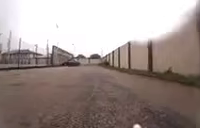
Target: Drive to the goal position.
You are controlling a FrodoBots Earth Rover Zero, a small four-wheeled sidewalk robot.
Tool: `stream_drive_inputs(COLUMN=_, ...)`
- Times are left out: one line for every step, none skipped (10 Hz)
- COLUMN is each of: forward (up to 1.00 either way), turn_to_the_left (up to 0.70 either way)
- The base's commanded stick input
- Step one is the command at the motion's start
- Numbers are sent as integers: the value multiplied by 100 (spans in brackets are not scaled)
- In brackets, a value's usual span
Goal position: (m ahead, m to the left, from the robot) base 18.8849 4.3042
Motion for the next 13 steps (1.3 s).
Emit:
stream_drive_inputs(forward=70, turn_to_the_left=3)
stream_drive_inputs(forward=70, turn_to_the_left=3)
stream_drive_inputs(forward=70, turn_to_the_left=3)
stream_drive_inputs(forward=70, turn_to_the_left=3)
stream_drive_inputs(forward=70, turn_to_the_left=3)
stream_drive_inputs(forward=70, turn_to_the_left=3)
stream_drive_inputs(forward=70, turn_to_the_left=3)
stream_drive_inputs(forward=70, turn_to_the_left=3)
stream_drive_inputs(forward=70, turn_to_the_left=3)
stream_drive_inputs(forward=70, turn_to_the_left=3)
stream_drive_inputs(forward=70, turn_to_the_left=3)
stream_drive_inputs(forward=70, turn_to_the_left=3)
stream_drive_inputs(forward=70, turn_to_the_left=3)
